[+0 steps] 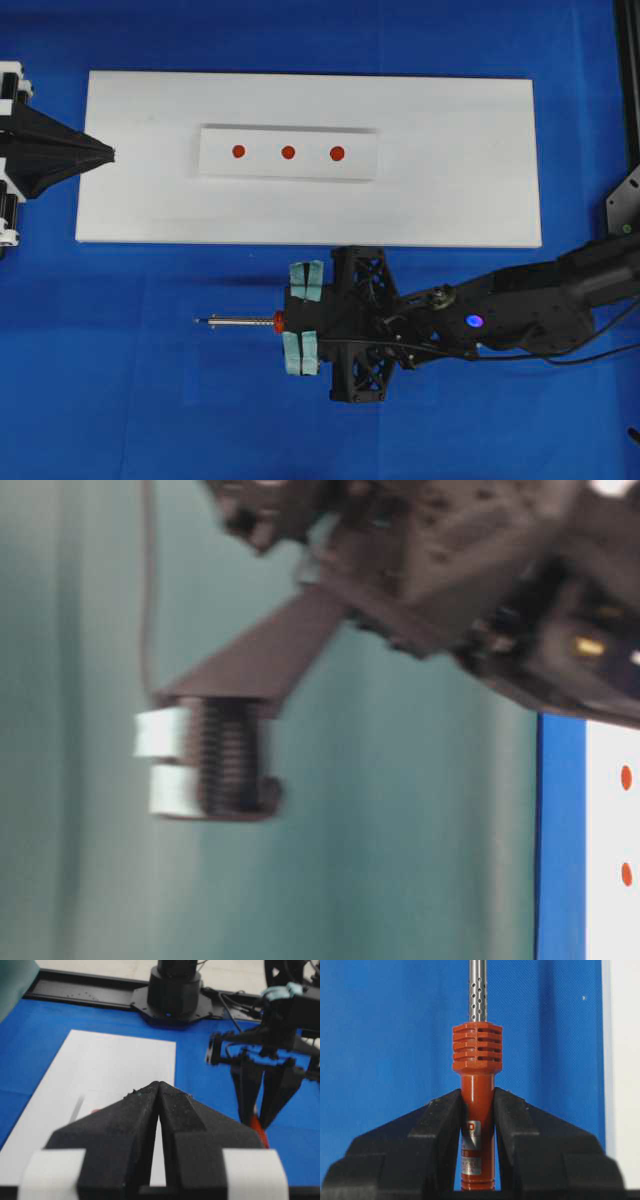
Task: Touch the tip of the soldering iron to the mark.
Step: 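Lift the iron and carry it back to the table front, then lower the iron onto the table and open the right gripper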
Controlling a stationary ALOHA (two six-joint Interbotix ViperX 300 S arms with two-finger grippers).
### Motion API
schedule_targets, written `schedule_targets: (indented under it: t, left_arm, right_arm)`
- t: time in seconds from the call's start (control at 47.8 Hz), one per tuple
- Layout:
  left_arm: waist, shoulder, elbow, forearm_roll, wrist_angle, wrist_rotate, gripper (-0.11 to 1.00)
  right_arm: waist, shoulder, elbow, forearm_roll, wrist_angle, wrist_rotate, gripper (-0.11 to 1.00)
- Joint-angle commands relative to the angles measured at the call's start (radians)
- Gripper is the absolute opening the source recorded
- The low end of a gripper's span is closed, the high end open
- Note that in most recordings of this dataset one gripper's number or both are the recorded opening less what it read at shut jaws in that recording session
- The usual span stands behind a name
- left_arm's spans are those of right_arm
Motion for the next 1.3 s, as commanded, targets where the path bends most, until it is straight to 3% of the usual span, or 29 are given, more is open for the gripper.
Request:
schedule_targets:
  t: [0.0,0.168,0.293,1.215,1.277]
  left_arm:
    - [-0.003,0.003,-0.009,0.002,-0.005,0.0,0.0]
    - [-0.003,0.003,-0.009,0.002,-0.006,0.0,0.0]
    - [-0.002,0.003,-0.008,0.002,-0.006,0.0,0.0]
    - [-0.002,0.003,-0.008,0.002,-0.003,0.0,0.0]
    - [-0.002,0.003,-0.008,0.002,-0.003,0.0,0.0]
  right_arm:
    - [-0.011,0.012,0.005,-0.005,-0.084,0.0,0.06]
    - [-0.021,0.077,0.021,-0.005,-0.212,0.0,0.06]
    - [-0.026,0.103,0.018,-0.002,-0.244,0.0,0.06]
    - [-0.038,0.126,0.018,0.014,-0.273,0.003,0.07]
    - [-0.038,0.126,0.015,0.017,-0.268,0.005,0.16]
